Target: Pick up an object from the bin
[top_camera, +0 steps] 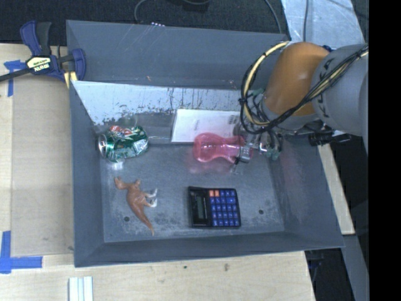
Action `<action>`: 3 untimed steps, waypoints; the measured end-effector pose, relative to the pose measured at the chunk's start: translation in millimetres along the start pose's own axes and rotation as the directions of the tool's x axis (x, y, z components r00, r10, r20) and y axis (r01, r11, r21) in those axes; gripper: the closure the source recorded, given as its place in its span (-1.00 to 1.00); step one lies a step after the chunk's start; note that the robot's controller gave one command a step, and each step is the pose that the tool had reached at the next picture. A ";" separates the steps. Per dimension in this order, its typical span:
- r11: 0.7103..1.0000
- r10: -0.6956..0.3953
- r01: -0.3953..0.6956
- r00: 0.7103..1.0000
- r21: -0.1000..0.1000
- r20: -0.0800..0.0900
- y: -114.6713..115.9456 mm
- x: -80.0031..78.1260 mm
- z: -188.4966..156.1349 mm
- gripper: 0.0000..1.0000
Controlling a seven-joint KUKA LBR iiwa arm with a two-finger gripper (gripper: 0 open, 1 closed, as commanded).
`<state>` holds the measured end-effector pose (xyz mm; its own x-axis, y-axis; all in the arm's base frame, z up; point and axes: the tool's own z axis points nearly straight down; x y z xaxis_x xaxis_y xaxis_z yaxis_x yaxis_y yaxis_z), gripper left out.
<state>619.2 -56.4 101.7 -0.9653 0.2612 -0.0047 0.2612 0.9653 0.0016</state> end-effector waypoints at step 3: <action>0.989 0.145 -0.145 0.989 0.001 -0.001 15.6 2.6 31.0 1.00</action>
Offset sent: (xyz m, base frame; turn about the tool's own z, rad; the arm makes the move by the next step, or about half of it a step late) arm 0.0013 0.0170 -0.0317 0.1476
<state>620.9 -40.7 70.8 -0.9172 0.3984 -0.0039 0.3984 0.9172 0.0009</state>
